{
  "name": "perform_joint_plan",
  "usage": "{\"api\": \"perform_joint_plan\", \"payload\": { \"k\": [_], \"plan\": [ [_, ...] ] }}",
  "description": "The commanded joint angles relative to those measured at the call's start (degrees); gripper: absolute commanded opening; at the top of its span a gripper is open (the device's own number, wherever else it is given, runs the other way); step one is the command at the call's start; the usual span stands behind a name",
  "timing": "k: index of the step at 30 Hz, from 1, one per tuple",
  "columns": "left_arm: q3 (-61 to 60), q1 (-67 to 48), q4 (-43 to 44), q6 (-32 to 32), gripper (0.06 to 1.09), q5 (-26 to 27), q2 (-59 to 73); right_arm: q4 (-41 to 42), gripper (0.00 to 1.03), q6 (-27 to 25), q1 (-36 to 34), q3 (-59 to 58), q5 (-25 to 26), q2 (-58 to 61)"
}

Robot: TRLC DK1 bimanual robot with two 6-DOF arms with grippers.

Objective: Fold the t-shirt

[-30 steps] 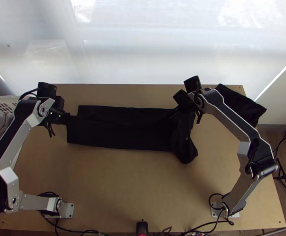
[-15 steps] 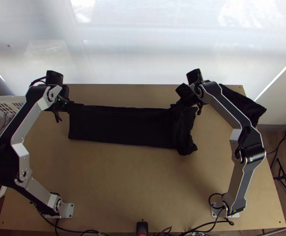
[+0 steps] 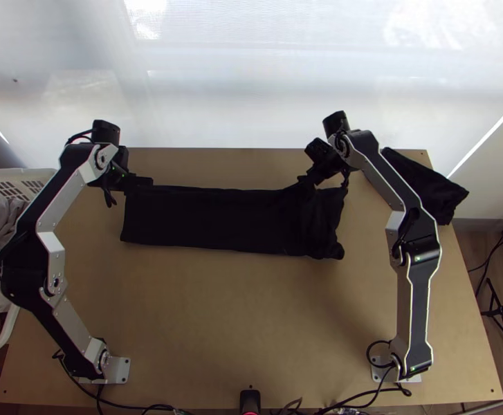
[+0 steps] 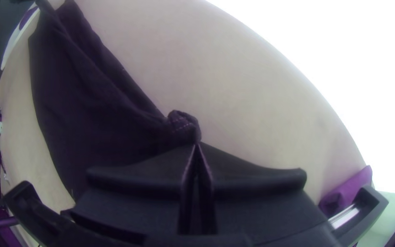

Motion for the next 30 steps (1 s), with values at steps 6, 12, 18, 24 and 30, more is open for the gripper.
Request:
{"api": "perform_joint_plan", "payload": {
  "k": [6,12,18,24,30],
  "plan": [
    [1.09,1.11,0.88,0.48,0.09,-0.17,2.37,-3.36,0.03,-0.76,1.11,10.84,0.11,7.6],
    [3.2,1.19,1.32,0.3,0.09,-0.08,4.83,-3.36,0.03,-0.84,-0.21,10.76,0.11,9.09],
    [6.19,1.11,1.32,-0.05,0.09,-0.17,8.17,-3.36,0.03,-1.02,-1.26,10.76,0.11,9.35],
    [8.04,1.02,1.32,-0.05,0.09,-0.08,10.72,-3.45,0.03,-0.84,-1.35,10.58,0.11,9.35],
    [7.95,1.02,1.14,-0.23,0.09,-0.08,12.83,-4.51,0.03,-0.67,-1.17,10.4,0.11,9.35]
  ]
}}
